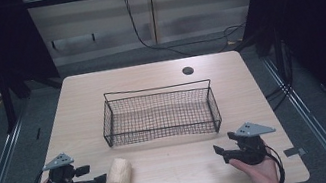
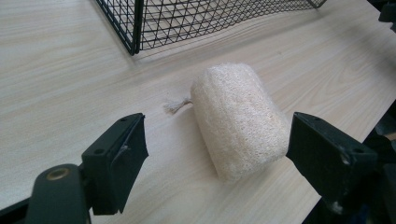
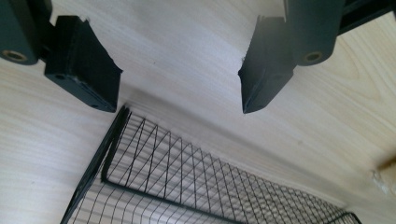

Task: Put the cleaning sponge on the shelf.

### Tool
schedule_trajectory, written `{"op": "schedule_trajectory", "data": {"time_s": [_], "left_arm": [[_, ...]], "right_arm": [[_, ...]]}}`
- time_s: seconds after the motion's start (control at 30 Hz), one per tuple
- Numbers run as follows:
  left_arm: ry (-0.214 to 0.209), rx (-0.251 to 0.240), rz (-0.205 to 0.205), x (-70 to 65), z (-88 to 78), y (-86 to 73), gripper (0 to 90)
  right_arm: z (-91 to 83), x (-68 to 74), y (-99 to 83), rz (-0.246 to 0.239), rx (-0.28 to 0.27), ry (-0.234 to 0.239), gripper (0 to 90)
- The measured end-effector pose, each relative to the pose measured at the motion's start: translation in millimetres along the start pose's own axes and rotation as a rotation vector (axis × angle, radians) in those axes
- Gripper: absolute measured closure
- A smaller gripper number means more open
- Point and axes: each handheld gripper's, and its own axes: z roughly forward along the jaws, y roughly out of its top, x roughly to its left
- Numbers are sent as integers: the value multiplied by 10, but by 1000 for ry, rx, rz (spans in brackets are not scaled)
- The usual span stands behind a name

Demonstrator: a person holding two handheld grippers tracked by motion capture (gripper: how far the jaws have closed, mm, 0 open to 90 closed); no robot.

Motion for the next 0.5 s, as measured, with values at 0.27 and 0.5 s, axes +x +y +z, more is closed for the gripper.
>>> {"op": "schedule_trajectory", "data": {"time_s": [0.27, 0.5], "left_arm": [[45, 11, 23, -49, -9, 39, 200], [27, 33, 17, -41, -12, 57, 213]], "right_arm": [[-27, 22, 30, 2, 20, 34, 292], [-24, 59, 58, 23, 46, 59, 293]]}}
